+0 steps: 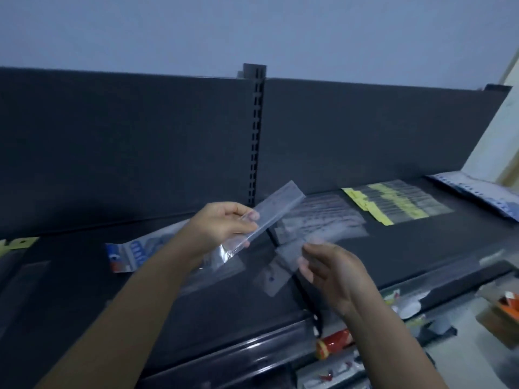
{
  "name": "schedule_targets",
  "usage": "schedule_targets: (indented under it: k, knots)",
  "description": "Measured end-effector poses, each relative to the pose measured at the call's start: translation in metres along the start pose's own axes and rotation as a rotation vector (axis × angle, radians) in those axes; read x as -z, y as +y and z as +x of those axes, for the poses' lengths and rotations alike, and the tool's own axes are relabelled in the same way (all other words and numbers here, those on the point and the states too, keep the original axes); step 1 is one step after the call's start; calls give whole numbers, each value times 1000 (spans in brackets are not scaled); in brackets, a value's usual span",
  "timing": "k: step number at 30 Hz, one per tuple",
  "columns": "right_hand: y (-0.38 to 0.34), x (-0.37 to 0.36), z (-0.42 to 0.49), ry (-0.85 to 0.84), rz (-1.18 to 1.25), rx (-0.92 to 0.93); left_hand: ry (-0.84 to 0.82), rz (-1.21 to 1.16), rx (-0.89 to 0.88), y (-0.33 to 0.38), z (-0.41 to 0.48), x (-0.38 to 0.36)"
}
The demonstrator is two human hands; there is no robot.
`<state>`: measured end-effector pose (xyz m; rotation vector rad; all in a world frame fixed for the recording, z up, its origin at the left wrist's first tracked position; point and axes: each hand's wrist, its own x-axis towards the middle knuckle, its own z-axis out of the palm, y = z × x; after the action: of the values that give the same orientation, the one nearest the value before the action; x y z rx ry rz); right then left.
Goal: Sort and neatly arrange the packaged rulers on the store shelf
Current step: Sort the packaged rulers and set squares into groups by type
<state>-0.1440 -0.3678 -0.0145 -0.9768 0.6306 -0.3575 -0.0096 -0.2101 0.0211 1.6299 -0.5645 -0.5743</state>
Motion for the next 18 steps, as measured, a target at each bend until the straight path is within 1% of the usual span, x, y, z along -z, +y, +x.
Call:
schedule_targets:
  k: [2,4,9,11,14,16,18]
  knots:
    - [-17,36,6,47,-17,20,24,75,2,-5,27,-40]
    - [-31,62,15,75,-27,45,7,187,-2,-9,56,-72]
    - [-47,92,41,63,-69,64,-185,569,-42,-24,113,-117]
    - [-47,98,54,61,-78,69,-213,756,-103,-31,129,-124]
    - [-44,102,68,79,-83,64,-223,1053,-239,-36,142,-127]
    - [-43,102,76,76,-87,45,-242,1128,-346,-40,148,-127]
    - [-44,99,83,65,-58,24,-241,1151,-411,-44,153,-129]
